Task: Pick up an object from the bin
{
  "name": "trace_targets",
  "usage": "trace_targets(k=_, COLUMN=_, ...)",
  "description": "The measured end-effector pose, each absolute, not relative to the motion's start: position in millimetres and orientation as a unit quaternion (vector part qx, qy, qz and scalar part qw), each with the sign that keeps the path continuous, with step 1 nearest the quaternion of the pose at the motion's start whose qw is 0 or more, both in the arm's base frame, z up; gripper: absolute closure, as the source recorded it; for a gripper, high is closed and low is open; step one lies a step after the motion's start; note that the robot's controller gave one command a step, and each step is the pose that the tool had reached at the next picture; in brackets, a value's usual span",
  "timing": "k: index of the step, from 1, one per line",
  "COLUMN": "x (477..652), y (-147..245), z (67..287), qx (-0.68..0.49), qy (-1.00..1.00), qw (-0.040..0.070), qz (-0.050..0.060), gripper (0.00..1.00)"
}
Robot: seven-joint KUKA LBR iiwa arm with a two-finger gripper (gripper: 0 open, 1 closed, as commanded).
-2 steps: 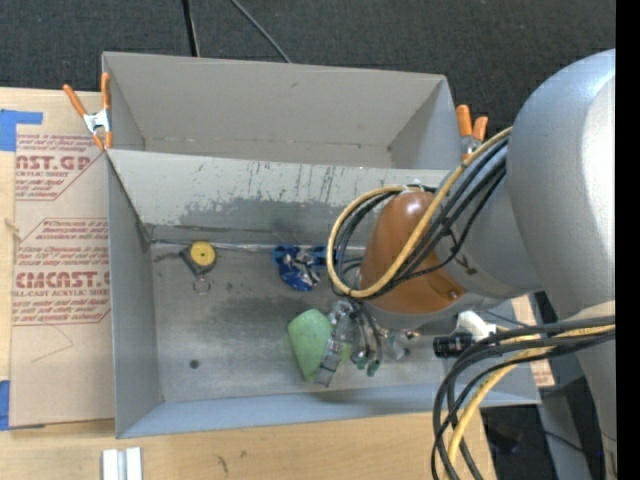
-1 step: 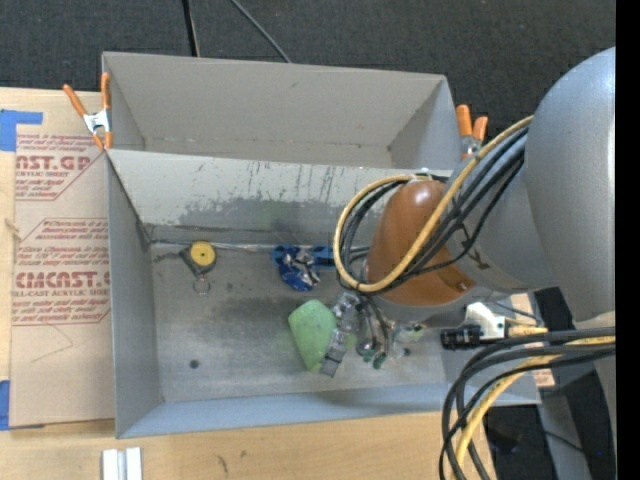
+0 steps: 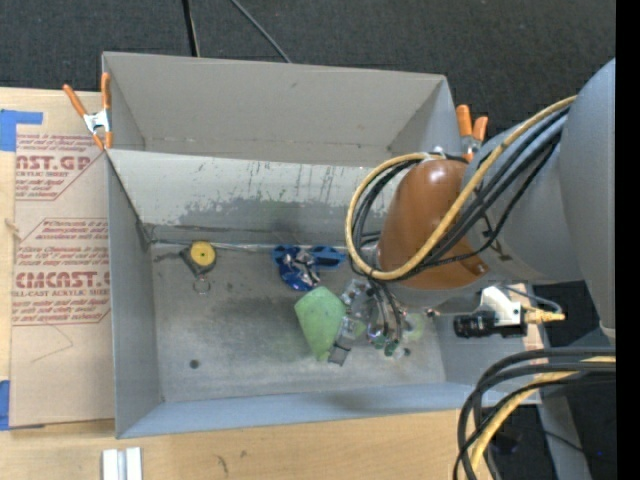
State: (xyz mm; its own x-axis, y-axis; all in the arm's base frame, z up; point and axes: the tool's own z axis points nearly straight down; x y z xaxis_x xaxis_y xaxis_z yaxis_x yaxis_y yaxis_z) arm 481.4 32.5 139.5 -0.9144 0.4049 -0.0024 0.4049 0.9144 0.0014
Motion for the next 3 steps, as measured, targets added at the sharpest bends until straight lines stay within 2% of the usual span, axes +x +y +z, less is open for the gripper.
trace_targets(k=3, x=481.6, y=33.3, z=178.6, qx=0.207, qy=0.978, qw=0.0, qz=0.0, gripper=1.0)
